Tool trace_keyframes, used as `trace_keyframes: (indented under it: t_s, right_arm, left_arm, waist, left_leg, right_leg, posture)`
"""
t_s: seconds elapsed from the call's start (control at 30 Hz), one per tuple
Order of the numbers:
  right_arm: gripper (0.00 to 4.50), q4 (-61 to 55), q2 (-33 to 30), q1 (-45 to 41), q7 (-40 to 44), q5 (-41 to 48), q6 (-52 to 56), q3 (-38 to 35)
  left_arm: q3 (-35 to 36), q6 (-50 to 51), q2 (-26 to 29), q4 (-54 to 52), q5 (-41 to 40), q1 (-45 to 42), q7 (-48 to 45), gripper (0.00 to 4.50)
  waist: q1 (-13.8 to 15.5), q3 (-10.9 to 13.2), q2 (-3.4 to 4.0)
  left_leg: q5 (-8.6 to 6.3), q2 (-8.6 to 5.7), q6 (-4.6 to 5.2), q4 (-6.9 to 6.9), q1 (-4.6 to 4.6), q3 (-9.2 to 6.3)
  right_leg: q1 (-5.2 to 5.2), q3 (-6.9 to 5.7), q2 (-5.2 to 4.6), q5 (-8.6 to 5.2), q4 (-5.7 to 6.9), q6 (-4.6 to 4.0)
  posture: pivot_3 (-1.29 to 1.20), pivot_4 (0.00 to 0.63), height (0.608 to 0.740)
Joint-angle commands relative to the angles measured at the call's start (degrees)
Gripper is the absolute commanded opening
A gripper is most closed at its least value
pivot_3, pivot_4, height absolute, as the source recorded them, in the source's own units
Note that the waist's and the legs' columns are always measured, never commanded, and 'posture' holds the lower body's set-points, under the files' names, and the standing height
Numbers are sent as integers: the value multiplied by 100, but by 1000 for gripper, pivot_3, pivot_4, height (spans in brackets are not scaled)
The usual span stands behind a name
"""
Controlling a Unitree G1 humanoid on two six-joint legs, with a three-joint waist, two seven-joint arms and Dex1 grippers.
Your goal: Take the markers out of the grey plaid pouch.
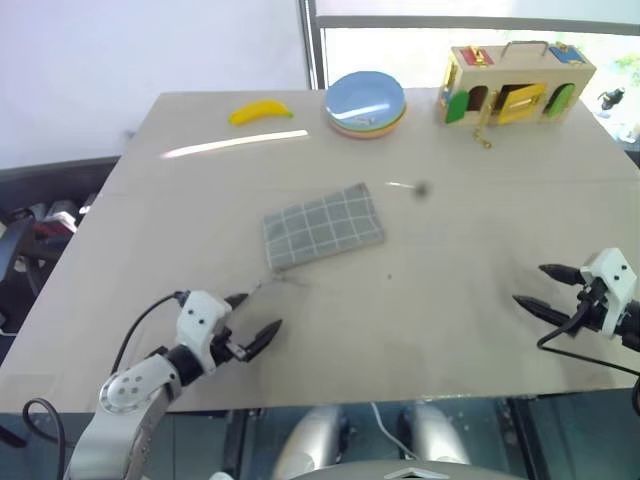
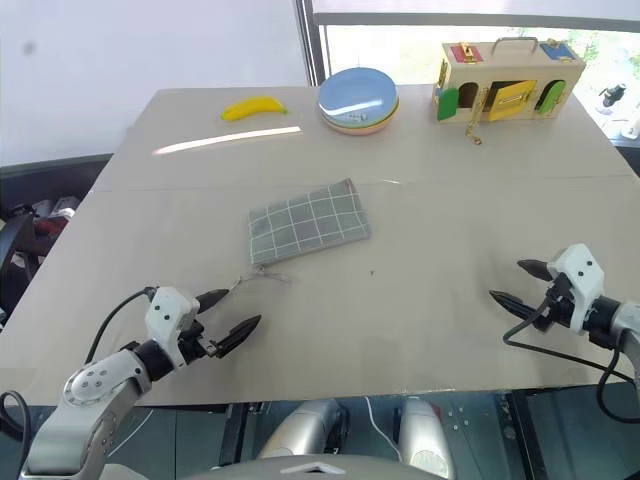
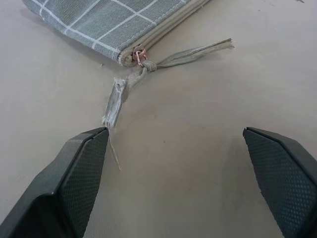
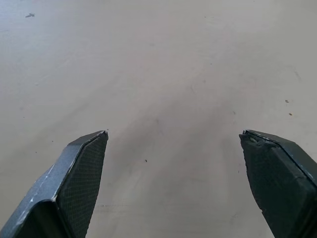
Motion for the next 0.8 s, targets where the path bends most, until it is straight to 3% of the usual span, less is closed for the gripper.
trace_keyframes:
  t_s: [0.03,0.8]
  right_arm:
    - [4378,-215,-39,23,-29,82,-122,-229]
    - [4378,-558,85,224,-84,261,-95,-185]
  left_arm:
    - [104,-140,90,-15,1,-28,-92,4500]
    - [246,-589,111,280,-90,-202,-360,4500]
  waist:
    - [0,0,0]
    - [0,0,1]
  left_leg:
    - [0,0,0,0,0,0]
    - [1,0,-1,-7,0,0]
  right_leg:
    - [0,0,0,0,0,0]
    - [-1,0,0,0,-4,0]
  posture:
    - [0,150,740]
    - [0,150,740]
